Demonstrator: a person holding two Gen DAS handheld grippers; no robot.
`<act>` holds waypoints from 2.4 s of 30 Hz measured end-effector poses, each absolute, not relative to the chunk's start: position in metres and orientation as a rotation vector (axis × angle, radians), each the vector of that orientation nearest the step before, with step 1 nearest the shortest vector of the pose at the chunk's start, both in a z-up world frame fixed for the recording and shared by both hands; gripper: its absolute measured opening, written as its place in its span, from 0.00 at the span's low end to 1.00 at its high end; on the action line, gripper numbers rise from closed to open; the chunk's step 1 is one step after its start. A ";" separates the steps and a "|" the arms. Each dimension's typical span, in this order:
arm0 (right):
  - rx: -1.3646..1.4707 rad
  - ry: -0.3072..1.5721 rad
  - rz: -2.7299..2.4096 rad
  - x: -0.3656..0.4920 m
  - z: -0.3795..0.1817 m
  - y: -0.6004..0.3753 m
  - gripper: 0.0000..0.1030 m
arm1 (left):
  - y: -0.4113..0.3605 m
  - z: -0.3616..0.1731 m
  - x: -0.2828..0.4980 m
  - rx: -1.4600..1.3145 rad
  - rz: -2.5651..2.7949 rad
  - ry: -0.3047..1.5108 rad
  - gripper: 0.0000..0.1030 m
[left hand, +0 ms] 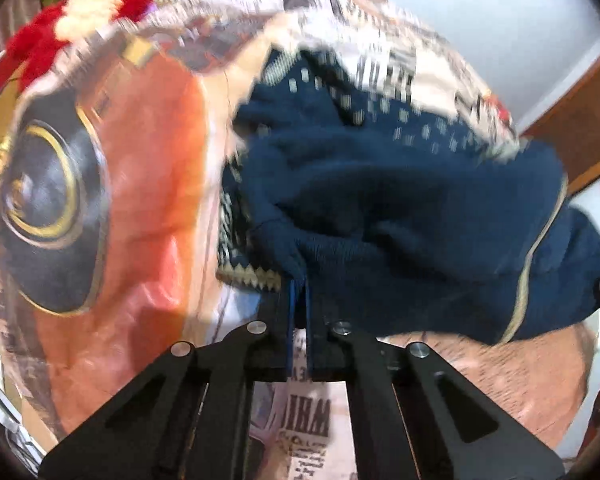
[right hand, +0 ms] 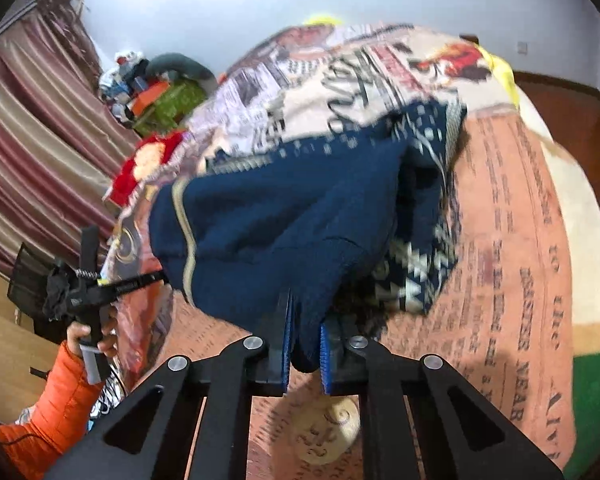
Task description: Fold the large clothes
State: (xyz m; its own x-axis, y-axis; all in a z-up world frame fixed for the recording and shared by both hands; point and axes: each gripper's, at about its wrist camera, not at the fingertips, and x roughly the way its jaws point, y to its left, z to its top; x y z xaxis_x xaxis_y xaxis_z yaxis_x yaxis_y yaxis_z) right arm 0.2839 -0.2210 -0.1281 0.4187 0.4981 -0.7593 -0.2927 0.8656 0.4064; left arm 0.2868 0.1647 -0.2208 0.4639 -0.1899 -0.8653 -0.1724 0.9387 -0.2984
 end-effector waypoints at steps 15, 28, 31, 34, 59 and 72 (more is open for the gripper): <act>0.205 0.855 0.420 0.329 -0.080 -0.232 0.08 | 0.152 -0.118 0.314 -0.235 -0.001 0.846 0.02; 0.227 1.024 0.411 0.304 -0.114 -0.249 0.71 | 0.132 -0.139 0.292 -0.149 -0.006 0.873 0.02; 0.251 1.078 0.417 0.296 -0.129 -0.246 0.71 | 0.137 -0.143 0.285 -0.173 0.001 0.883 0.02; 0.248 1.130 0.431 0.292 -0.146 -0.236 0.56 | 0.141 -0.146 0.281 -0.193 0.004 0.890 0.02; 0.255 0.860 0.434 0.399 -0.081 -0.211 0.03 | 0.145 -0.080 0.371 -0.157 0.066 0.727 0.02; 0.249 1.002 0.273 0.508 -0.169 -0.218 0.03 | 0.187 -0.188 0.489 -0.196 0.234 0.956 0.02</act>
State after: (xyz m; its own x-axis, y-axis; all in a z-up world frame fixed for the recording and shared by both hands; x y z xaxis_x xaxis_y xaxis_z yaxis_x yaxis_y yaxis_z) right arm 0.5084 -0.2176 -0.1687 0.5102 0.3377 -0.7910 -0.1107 0.9378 0.3290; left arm 0.4892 0.1867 -0.1878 0.5550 0.1106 -0.8244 -0.2830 0.9571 -0.0621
